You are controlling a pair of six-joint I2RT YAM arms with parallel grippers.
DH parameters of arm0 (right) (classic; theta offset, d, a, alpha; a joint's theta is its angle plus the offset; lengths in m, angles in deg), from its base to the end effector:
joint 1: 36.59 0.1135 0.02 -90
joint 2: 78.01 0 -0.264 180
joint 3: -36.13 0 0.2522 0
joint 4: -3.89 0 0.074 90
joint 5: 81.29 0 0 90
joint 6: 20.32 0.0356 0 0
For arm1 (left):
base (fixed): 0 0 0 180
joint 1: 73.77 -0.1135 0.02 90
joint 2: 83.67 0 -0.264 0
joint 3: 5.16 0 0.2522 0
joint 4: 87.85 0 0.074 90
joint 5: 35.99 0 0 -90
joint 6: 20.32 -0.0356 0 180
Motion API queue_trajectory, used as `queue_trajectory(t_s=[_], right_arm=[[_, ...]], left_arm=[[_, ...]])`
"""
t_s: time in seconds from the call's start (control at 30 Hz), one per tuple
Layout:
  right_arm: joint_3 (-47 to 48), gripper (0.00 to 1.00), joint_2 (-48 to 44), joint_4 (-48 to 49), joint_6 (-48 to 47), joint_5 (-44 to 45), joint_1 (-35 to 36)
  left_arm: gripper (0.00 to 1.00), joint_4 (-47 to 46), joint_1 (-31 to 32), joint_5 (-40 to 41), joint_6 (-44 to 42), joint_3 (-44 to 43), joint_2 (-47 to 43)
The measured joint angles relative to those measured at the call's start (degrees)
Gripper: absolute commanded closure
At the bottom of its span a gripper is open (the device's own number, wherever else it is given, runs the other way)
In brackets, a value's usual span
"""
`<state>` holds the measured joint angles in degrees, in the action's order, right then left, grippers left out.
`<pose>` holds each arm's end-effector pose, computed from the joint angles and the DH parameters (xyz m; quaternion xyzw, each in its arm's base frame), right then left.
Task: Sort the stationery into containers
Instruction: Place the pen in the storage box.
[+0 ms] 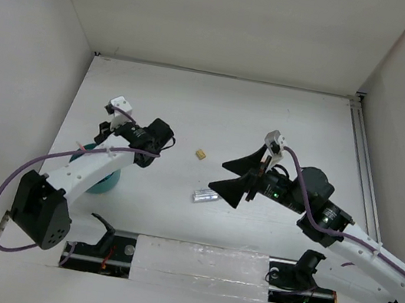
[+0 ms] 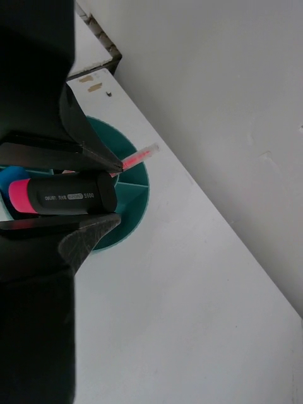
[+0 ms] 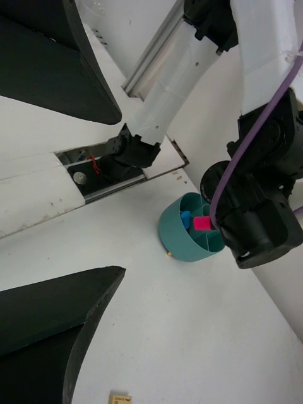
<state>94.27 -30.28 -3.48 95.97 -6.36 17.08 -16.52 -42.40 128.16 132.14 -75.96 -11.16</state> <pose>0.1103 0.1656 0.3602 -0.2539 0.6403 0.5313 0.4932 0.2033 -0.0838 0.2777 -0.2971 0.7364 0.3214 0.5158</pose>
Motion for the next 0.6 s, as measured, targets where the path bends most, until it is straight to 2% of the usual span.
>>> queue_trajectory(t_s=[0.2, 0.43, 0.5, 0.6], right_arm=[[0.0, 0.00, 0.0, 0.0, -0.6, -0.3, 0.0], [-0.1, 0.00, 0.0, 0.0, -0.7, -0.5, 0.0], [-0.3, 0.00, -0.1, 0.0, -0.7, -0.6, 0.0], [-0.3, 0.00, -0.1, -0.1, -0.7, -0.6, 0.0]], left_arm=[[1.00, 3.9, -1.8, 0.5, 3.5, -1.6, 5.2], [1.00, 5.5, -2.9, 0.5, 6.0, -1.6, 5.8], [0.95, 5.8, -2.9, 0.4, 6.3, -1.6, 6.5], [0.94, 6.0, -2.9, 0.3, 6.6, -1.6, 8.3]])
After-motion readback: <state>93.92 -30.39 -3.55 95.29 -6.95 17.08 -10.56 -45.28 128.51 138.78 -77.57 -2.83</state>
